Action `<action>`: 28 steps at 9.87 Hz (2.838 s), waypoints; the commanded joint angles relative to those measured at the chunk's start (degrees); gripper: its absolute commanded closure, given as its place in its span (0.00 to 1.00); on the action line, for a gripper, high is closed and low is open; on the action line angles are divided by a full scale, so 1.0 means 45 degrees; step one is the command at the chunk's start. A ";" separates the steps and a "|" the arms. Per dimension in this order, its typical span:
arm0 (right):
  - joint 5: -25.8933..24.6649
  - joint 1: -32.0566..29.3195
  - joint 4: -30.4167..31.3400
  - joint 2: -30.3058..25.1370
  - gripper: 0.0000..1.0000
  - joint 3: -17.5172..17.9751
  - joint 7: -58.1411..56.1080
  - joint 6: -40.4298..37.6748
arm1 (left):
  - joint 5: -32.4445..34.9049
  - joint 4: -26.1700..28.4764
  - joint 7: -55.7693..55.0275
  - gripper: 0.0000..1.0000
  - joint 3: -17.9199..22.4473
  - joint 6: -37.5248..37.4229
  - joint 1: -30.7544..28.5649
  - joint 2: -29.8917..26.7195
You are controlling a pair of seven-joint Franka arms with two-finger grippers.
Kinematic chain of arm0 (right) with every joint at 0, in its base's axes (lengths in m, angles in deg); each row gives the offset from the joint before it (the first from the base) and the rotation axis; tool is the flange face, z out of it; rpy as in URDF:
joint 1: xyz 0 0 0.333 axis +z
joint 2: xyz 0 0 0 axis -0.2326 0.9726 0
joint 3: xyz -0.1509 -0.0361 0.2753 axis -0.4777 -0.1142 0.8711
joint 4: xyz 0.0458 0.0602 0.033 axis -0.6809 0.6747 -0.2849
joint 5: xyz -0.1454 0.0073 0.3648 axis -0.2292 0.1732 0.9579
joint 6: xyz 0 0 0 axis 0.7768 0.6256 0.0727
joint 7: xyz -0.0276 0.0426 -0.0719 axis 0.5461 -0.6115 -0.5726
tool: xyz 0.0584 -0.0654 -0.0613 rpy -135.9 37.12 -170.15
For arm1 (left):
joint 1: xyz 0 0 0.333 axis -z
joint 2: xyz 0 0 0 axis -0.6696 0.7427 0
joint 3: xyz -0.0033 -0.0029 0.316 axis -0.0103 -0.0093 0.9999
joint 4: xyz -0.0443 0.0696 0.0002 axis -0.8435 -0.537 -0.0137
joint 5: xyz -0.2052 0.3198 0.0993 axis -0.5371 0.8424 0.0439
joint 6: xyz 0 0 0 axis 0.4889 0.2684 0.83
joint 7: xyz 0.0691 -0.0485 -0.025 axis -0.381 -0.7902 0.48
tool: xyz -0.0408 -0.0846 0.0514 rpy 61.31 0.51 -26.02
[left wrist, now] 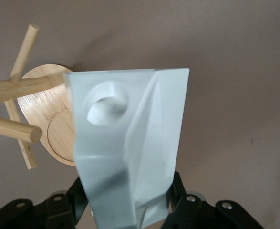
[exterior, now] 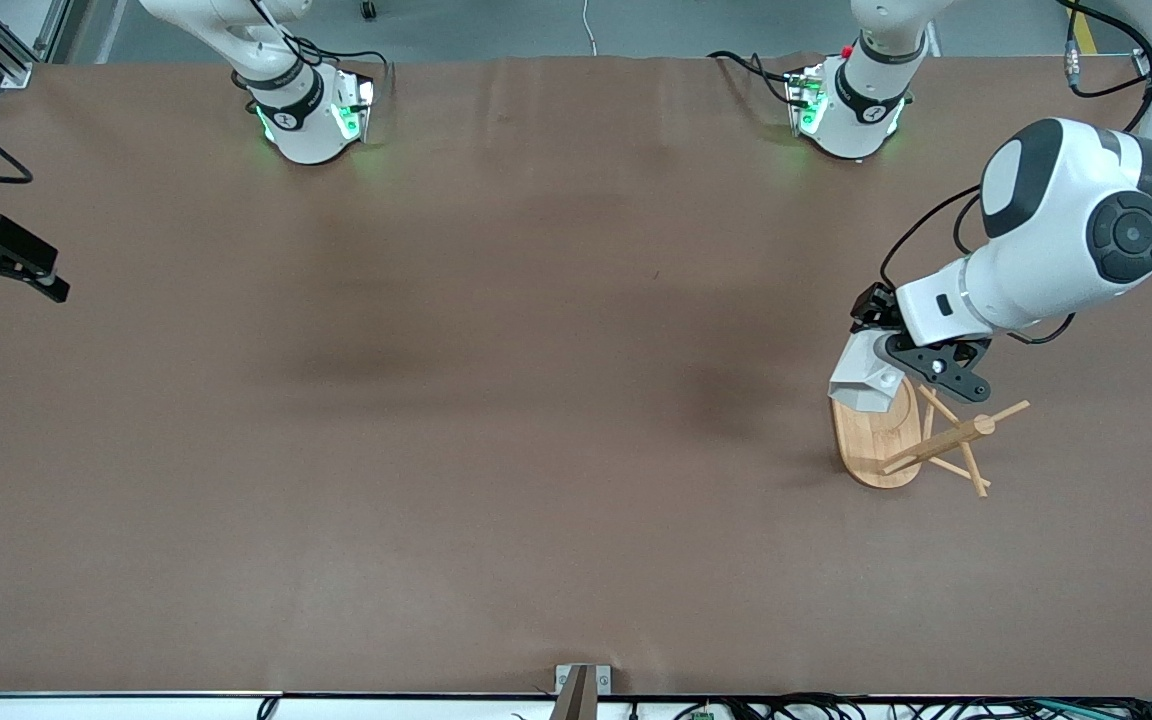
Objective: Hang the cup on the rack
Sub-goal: 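Lower the cup handle onto a rack peg with the left gripper, then open the left gripper to release the cup on the peg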
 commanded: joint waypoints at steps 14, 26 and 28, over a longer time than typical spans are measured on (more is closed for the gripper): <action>-0.0899 0.0099 -0.0352 -0.0284 0.00 -0.0224 0.1766 -0.1388 | 0.0825 -0.0889 0.1197 0.78 -0.0093 0.0382 -0.0752 0.1856; -0.0723 0.0021 -0.0430 -0.0265 0.00 -0.0243 0.1707 -0.1388 | 0.1508 -0.2470 0.0516 0.00 0.0201 0.0207 -0.0694 0.2874; -0.0723 0.0021 -0.0411 -0.0265 0.00 -0.0263 0.1707 -0.1330 | 0.1489 -0.3327 -0.0535 0.00 0.0065 -0.0766 -0.0616 0.2484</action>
